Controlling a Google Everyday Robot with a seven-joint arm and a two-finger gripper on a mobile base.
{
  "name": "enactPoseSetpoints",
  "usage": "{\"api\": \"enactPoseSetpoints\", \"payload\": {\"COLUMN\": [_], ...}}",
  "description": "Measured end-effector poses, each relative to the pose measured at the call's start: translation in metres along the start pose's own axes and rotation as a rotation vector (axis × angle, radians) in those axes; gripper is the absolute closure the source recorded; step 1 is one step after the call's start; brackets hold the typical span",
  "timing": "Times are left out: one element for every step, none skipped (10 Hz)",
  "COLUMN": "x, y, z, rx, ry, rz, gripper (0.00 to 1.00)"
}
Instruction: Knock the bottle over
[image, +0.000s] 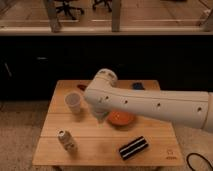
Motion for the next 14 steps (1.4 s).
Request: {"api": "enactPoseSetpoints", "payload": {"x": [-0.004,-0.007,-0.008,-0.01,-0.013,-0.017,-0.022,-0.025,-0.028,-0.032,-0.035,-0.04,-0.046,-0.057], "y": [-0.002,-0.004,-0.004,-0.004,-0.005,-0.006,-0.007,-0.008,-0.008,-0.009,-0.008,-0.007,-0.007,-0.009], "z": [0.004,0.006,0.008,0.011,0.014,0.017,0.022,0.025,0.028,0.032,0.037,0.043,0.051,0.06], "rx": [0.001,0.005,0.008,0.012,0.01,0.008,0.006,0.005,0.004,0.007,0.009,0.011,0.013,0.015], "ry": [-0.006,-0.013,-0.017,-0.025,-0.03,-0.036,-0.044,-0.049,-0.055,-0.063,-0.069,-0.076,-0.082,-0.091], "rz": [-0.011,-0.015,-0.015,-0.014,-0.018,-0.025,-0.032,-0.037,-0.04,-0.044,-0.047,-0.056,-0.066,-0.083], "gripper": [0.89,0.96,0.98,0.98,0.98,0.98,0.98,0.98,0.98,0.98,0.98,0.98,0.98,0.98]}}
